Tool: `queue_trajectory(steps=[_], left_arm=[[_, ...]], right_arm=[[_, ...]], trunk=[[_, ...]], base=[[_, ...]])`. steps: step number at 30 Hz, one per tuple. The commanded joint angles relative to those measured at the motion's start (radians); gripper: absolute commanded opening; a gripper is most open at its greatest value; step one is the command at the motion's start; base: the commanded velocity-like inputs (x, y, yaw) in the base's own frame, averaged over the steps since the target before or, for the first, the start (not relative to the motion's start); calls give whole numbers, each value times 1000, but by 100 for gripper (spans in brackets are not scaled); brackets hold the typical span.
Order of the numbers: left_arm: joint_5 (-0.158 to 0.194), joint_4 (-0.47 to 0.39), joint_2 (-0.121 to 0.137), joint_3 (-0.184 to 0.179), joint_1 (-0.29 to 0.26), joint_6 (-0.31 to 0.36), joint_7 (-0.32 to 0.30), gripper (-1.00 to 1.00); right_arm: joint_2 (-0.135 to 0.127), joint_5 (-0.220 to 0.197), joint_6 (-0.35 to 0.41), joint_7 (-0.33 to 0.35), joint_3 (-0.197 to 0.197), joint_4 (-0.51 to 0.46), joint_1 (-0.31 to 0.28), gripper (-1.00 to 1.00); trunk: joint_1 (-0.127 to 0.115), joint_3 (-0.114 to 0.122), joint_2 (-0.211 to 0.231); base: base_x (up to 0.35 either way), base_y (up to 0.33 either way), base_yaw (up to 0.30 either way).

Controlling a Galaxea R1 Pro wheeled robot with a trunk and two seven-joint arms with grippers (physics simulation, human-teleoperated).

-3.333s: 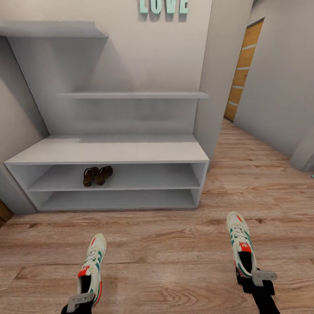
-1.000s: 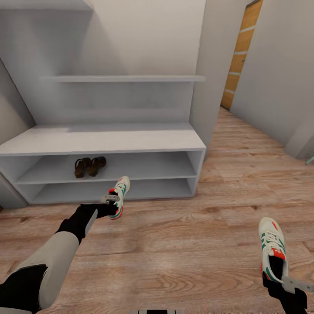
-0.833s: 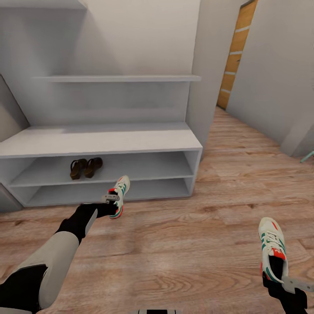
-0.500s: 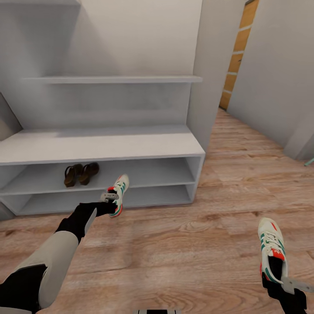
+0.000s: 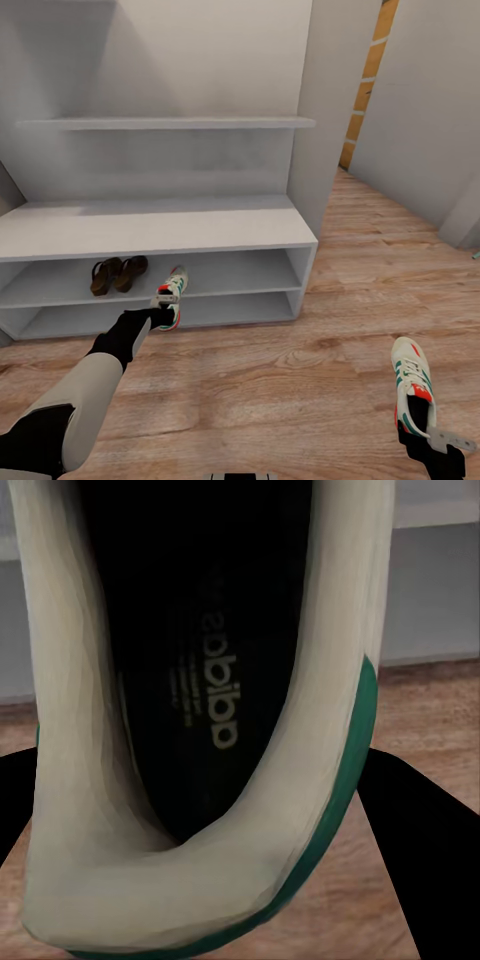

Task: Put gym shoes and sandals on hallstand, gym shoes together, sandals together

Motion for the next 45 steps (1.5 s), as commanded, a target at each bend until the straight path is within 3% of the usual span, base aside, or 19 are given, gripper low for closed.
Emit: queue_trajectory(steps=[1,22,45], left_arm=[[-11,-2,-2,7,0,4,-8,-100],[-6,0,-2,12,2,0,-8,-100],[-7,4,-3,12,2,-1,-6,-100]], right_arm=[[1,6,-5,9,-8,0,-1,-100],[1,6,-5,9,-8,2,-1,-100],[-2,6,-5,8,-9,1,-1,-100]], trunk=[[0,-1,0],[0,-1,0],[0,-1,0]], base=[[13,0,0],[256,-58,0],[101,-1,0]])
